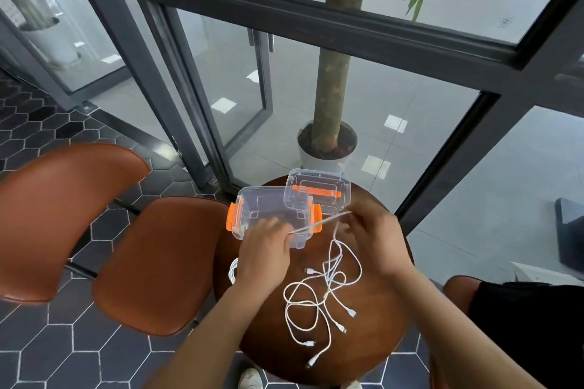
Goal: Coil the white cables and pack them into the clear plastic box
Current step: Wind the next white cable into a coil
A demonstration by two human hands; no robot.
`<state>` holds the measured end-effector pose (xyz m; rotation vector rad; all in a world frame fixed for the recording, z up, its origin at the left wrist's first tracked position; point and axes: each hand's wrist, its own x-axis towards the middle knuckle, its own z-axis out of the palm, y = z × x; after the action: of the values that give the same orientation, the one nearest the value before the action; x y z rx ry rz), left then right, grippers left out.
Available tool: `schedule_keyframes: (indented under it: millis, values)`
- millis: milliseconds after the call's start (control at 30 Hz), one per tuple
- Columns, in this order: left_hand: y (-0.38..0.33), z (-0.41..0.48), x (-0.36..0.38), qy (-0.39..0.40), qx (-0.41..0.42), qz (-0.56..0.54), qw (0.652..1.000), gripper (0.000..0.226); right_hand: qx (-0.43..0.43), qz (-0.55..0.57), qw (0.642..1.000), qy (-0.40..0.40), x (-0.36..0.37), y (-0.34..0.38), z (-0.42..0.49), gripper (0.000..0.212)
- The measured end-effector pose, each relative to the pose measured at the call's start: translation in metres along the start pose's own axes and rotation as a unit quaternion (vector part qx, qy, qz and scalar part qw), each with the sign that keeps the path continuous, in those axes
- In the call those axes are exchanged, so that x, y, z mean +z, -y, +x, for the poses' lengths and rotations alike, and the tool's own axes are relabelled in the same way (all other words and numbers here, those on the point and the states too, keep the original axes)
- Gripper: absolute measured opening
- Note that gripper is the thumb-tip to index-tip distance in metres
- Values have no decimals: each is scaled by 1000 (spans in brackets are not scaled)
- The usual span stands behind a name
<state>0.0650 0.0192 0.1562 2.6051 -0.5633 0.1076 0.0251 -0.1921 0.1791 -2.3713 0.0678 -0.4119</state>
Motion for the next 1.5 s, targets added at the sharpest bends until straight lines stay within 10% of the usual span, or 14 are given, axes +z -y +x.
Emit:
schedule_keyframes:
  millis: [233,433,567,700,867,967,1067,1233,1367,1500]
  values:
    - [-9,12,-12,-54,-68,26,996,16,19,-38,998,-48,-30,-11,15,15]
    - [6,6,-12,-47,-80,-59,994,17,114,-132,975,136,-15,-37,-8,7]
    - [3,1,-2,11,-65,-178,982,21,149,-220,914,306,0,-27,-15,44]
    - [-4,-2,11,-2,-1,-138,990,30,148,88,920,353,9,-3,-9,61]
    - [-8,-10,14,-57,66,-55,995,35,275,494,712,416,14,11,-11,47]
    - [-8,-21,16,-62,100,-59,991,31,293,479,757,333,28,8,-18,43]
    - [-7,-34,21,-73,-42,-176,981,34,287,407,844,198,33,8,-23,34]
    - [-12,-31,13,-48,-392,-496,773,20,246,394,876,131,22,19,-23,32]
    - [-6,-11,6,30,-426,-683,593,38,216,395,880,154,25,27,-32,25]
    - [-2,4,0,13,-435,-747,503,35,205,381,882,186,30,26,-40,21]
